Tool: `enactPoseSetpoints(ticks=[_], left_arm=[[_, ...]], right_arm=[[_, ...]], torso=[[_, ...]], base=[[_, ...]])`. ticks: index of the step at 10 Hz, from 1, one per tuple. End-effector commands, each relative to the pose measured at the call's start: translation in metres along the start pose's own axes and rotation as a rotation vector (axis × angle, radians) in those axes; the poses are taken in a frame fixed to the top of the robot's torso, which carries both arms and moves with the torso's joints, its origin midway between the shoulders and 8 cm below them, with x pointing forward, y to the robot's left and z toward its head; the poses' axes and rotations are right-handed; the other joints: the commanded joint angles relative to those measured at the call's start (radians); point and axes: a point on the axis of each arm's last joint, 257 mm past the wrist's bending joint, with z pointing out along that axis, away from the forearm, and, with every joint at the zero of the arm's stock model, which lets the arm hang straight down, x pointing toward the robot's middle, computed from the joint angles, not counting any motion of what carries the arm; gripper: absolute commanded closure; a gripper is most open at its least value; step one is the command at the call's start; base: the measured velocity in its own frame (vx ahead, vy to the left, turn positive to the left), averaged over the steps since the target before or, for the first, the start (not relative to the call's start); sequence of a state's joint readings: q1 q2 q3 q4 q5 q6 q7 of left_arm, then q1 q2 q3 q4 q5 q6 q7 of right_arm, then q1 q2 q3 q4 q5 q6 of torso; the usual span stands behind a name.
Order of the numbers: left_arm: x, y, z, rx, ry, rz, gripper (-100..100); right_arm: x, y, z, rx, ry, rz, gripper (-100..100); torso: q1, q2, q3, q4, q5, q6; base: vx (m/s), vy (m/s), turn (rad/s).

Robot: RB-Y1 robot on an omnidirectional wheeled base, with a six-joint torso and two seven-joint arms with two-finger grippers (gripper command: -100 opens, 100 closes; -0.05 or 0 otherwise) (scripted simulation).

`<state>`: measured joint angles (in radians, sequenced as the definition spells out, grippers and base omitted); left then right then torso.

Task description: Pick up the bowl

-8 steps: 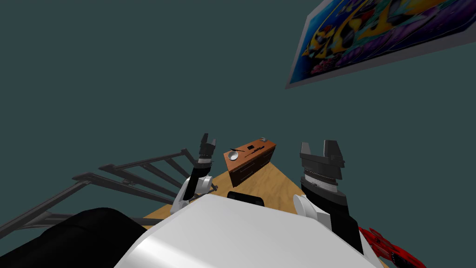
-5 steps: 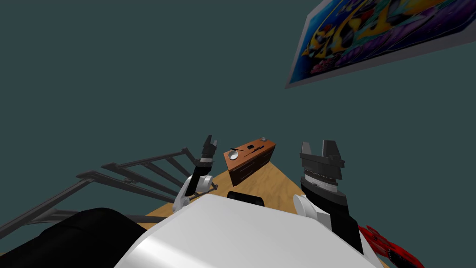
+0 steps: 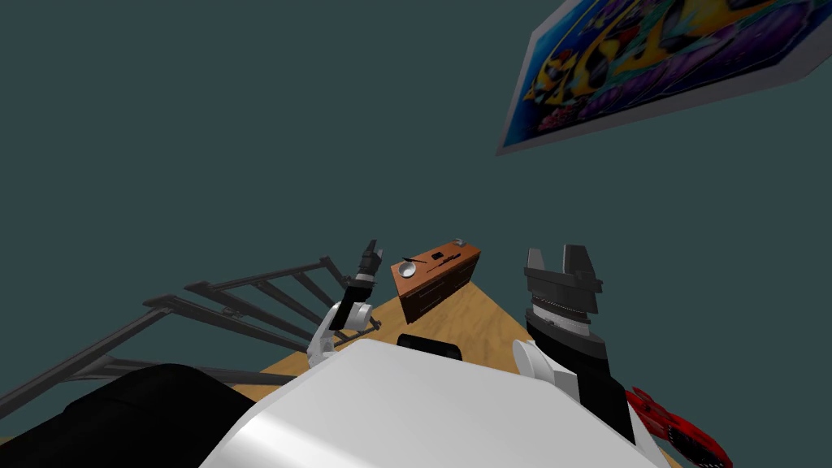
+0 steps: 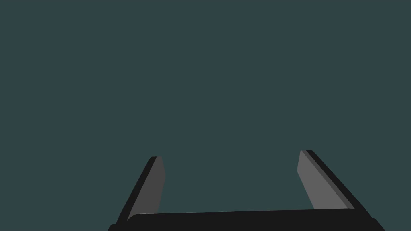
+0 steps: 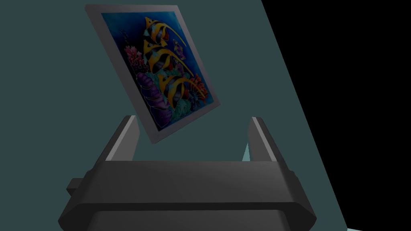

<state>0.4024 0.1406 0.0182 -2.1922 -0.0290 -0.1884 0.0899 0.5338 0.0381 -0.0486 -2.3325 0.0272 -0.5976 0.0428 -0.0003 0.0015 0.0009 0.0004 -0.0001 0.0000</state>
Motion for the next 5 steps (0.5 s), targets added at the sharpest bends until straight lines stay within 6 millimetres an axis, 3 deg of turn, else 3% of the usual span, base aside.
enactPoseSetpoints(ticks=[1, 4, 5], left_arm=[[-0.001, 0.021, 0.002, -0.056, 0.004, -0.003, -100], [-0.004, 0.057, 0.005, -0.149, 0.010, -0.010, -100], [-0.004, 0.058, 0.004, -0.154, 0.009, -0.010, -100]], right_arm=[[0.000, 0.000, 0.000, 0.000, 0.000, 0.000, 0], [0.000, 0.000, 0.000, 0.000, 0.000, 0.000, 0], [0.000, 0.000, 0.000, 0.000, 0.000, 0.000, 0]], torso=[[0.000, 0.000, 0.000, 0.000, 0.000, 0.000], [0.000, -0.001, 0.000, 0.000, 0.000, 0.000], [0.000, -0.001, 0.000, 0.000, 0.000, 0.000]], base=[[-0.014, -0.007, -0.012], [-0.017, -0.012, -0.016], [-0.009, -0.012, -0.008]])
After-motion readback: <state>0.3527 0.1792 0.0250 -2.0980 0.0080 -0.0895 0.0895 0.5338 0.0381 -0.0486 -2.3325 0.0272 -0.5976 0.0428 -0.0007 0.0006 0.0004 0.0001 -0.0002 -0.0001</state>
